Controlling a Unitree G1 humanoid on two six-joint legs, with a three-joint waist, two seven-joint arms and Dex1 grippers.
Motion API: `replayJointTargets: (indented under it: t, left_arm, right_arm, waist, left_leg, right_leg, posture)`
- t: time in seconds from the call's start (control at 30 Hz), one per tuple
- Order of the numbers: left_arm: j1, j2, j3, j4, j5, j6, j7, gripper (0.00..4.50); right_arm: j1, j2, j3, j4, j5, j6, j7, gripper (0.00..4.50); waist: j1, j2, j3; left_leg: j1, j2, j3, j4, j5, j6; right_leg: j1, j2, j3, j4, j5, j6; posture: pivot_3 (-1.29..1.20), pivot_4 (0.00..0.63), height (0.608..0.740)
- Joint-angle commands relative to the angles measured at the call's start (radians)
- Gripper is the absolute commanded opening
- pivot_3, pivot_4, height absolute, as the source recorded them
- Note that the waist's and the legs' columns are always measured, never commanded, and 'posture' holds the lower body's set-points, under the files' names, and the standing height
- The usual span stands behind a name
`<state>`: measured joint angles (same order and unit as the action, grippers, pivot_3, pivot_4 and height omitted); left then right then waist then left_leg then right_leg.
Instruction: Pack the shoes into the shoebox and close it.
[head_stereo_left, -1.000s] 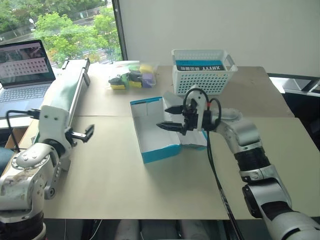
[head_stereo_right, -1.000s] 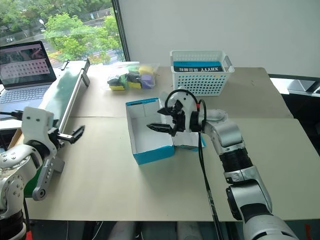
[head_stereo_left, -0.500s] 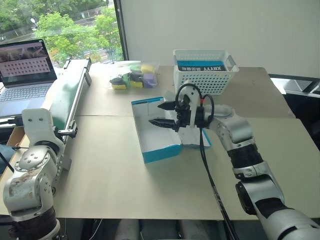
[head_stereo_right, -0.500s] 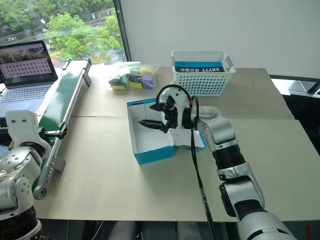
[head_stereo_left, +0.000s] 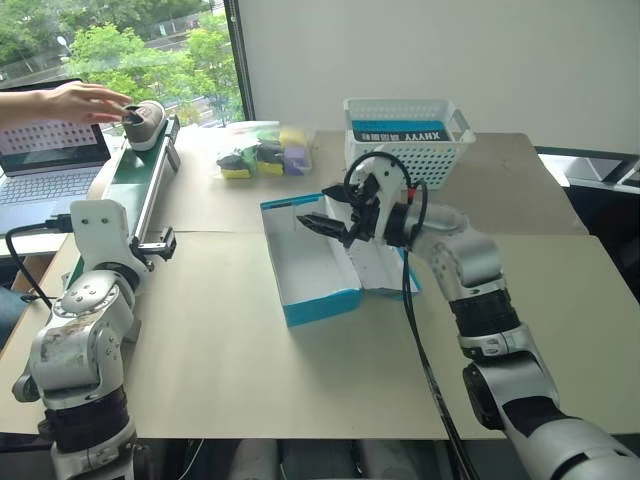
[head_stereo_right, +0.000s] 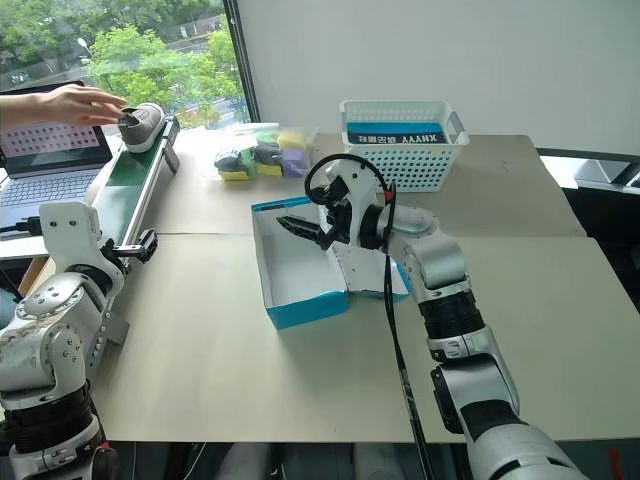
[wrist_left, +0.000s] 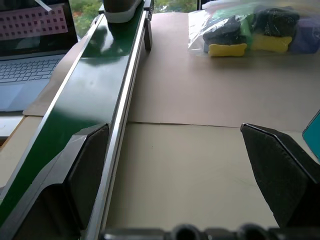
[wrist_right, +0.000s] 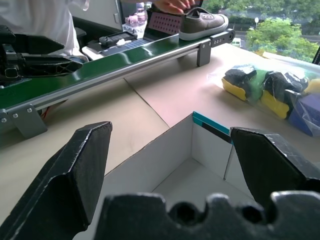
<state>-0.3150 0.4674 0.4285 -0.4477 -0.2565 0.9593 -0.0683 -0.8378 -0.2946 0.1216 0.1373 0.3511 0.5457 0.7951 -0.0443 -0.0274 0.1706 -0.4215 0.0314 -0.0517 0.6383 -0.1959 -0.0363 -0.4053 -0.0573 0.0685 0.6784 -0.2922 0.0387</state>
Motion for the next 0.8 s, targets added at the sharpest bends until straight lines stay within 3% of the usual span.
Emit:
replayJointTargets:
  t: [0.03,0.3,0.5,0.8]
  left_arm:
    - [-0.021,0.010,0.002,-0.005,0.012,-0.050,-0.001,4.50]
    - [-0.012,0.029,0.036,0.030,0.034,-0.092,0.011,4.50]
    - [0.072,0.093,0.155,0.222,0.039,-0.261,-0.045,4.50]
    - [0.057,0.207,0.165,0.537,-0.014,-0.465,-0.244,4.50]
  right_arm:
    - [-0.003,-0.003,-0.039,-0.056,0.040,-0.007,0.019,4.46]
    - [0.001,0.024,-0.022,-0.086,0.057,0.036,0.016,4.46]
    - [0.015,0.063,0.001,-0.135,0.092,0.084,0.031,4.46]
    - [0.028,0.058,0.023,-0.206,0.146,0.146,0.087,4.46]
  waist:
    - [0.001,0.000,0.000]
    - [-0.003,0.000,0.000]
    - [-0.006,0.000,0.000]
    - [0.005,0.000,0.000]
  left_leg:
    - [0.000,0.000,0.000,0.000,0.000,0.000]
    - [0.000,0.000,0.000,0.000,0.000,0.000]
    - [0.001,0.001,0.000,0.000,0.000,0.000]
    - [0.000,0.000,-0.001,0.000,0.000,0.000]
  right_leg:
    - [0.000,0.000,0.000,0.000,0.000,0.000]
    - [0.000,0.000,0.000,0.000,0.000,0.000]
    - [0.000,0.001,0.000,0.000,0.000,0.000]
    - [0.000,0.000,-0.002,-0.001,0.000,0.000]
  posture:
    - [0.00,0.150,0.740]
    - [0.00,0.150,0.740]
    - [0.00,0.150,0.740]
    - [0.00,0.150,0.740]
